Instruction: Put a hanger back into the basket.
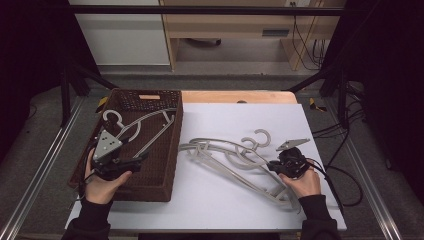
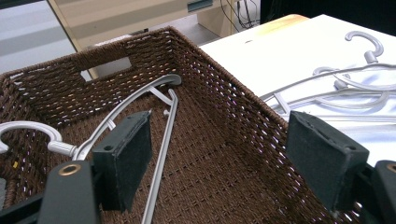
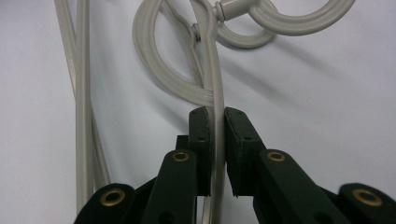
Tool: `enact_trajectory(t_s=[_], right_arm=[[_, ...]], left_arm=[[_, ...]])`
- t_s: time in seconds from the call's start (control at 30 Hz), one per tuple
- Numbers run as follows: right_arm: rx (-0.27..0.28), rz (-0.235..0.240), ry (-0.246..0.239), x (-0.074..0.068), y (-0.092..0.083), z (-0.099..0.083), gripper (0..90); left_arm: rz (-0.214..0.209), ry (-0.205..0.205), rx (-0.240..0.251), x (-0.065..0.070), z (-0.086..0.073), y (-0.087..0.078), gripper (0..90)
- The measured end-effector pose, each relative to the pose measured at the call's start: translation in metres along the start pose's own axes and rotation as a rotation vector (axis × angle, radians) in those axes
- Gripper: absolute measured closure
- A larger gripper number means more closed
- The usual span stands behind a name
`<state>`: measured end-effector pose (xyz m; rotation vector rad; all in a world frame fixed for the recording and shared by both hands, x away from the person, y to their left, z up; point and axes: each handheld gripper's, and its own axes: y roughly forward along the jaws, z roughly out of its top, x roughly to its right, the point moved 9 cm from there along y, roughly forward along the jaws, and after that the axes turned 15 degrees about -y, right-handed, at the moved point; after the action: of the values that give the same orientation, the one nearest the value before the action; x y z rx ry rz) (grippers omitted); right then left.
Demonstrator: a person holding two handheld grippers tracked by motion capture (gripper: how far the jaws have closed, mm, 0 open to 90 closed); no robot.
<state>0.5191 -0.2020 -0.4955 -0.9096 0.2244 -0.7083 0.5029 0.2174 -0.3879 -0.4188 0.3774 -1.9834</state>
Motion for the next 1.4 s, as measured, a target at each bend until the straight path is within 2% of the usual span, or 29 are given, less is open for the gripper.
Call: enact_trajectory(t_s=[0.1,0.13,0.3,0.4,0.63,0.8,0.97,1.03,1.07,1.17,1.27,1.33,1.4], right_arm=[[-0.017,-0.002,0.003,0.002,0.0,-0.005,81.7],[-0.039,0.006,0.013,0.001,0.002,-0.009,81.5],[-0.054,-0.001,0.025,-0.005,0.009,-0.01,81.3],[-0.035,0.0,-0.002,-0.008,0.018,-0.007,81.3],[-0.012,-0.015,0.002,-0.007,0.021,-0.004,81.3],[-0.054,-0.002,-0.017,-0.009,0.026,-0.008,79.6],[-0.045,0.018,-0.028,-0.012,0.028,-0.006,73.5],[-0.043,0.008,-0.045,-0.012,0.028,-0.005,71.3],[-0.048,-0.005,-0.036,-0.011,0.027,-0.005,71.1],[-0.071,-0.02,-0.045,-0.01,0.027,-0.008,76.4],[-0.065,0.007,-0.031,-0.012,0.02,-0.007,79.9],[-0.093,0.032,-0.007,-0.015,0.019,-0.01,78.5],[-0.112,0.044,-0.013,-0.017,0.022,-0.012,76.5]], left_arm=[[-0.001,0.002,0.001,0.001,0.0,0.0,22.4],[-0.001,0.002,0.001,0.001,0.0,0.0,22.4],[0.001,0.006,-0.003,0.001,0.0,0.0,22.4],[0.001,0.007,-0.002,0.001,0.0,0.001,22.4],[0.002,0.003,-0.002,0.0,0.0,0.001,22.5],[-0.001,0.002,-0.003,0.001,-0.001,0.001,22.5],[0.0,0.002,-0.004,0.001,-0.001,0.002,22.5],[-0.001,0.001,-0.003,0.001,-0.001,0.002,22.5],[-0.001,0.001,-0.003,0.001,-0.001,0.002,22.4],[0.0,0.002,-0.005,0.001,-0.001,0.002,22.5],[0.0,-0.001,-0.002,0.0,0.0,0.001,22.4],[-0.001,0.0,-0.002,0.001,-0.001,0.001,22.4],[-0.001,0.004,-0.004,0.002,-0.001,0.001,22.4]])
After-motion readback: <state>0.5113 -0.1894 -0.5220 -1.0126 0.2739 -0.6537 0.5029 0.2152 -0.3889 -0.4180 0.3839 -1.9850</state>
